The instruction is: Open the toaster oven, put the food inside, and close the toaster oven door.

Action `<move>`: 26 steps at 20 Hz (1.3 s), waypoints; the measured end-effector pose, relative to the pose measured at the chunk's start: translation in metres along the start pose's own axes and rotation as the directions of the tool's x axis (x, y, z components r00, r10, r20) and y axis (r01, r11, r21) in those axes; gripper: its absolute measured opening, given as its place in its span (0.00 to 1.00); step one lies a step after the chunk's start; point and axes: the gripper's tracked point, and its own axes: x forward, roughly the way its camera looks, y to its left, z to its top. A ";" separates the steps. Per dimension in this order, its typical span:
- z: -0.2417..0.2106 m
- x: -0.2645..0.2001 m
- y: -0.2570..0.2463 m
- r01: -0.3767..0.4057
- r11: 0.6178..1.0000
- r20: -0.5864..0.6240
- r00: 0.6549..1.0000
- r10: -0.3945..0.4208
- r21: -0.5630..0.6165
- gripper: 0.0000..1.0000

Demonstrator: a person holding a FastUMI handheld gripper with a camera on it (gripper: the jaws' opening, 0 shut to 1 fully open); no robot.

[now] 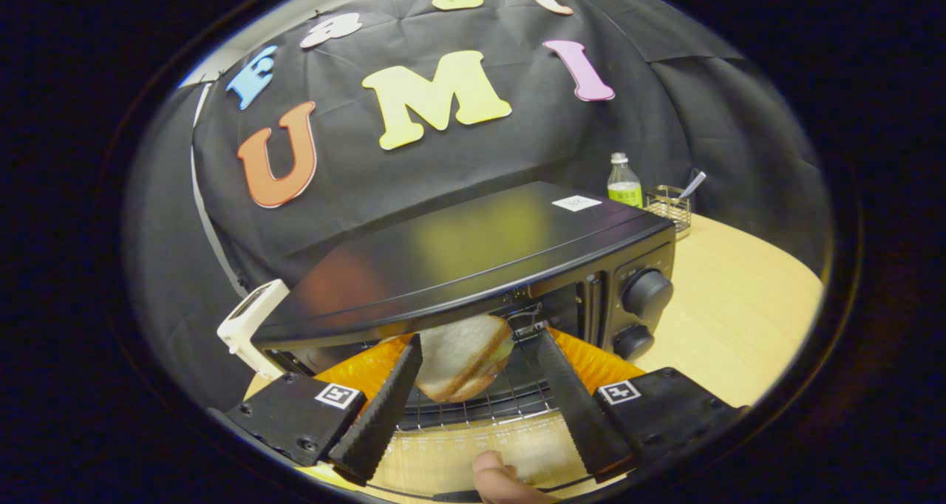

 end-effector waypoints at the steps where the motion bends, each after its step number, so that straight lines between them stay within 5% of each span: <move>1: -0.002 -0.008 0.000 -0.002 1.000 -0.006 1.000 0.002 -0.020 1.00; 8: -0.021 -0.068 0.004 0.000 0.987 0.066 0.998 0.011 -0.159 1.00; 16: -0.094 -0.103 0.000 0.030 0.954 0.056 0.998 -0.014 -0.300 1.00; 26: -0.173 -0.103 -0.006 0.015 0.954 -0.103 0.993 -0.048 -0.300 1.00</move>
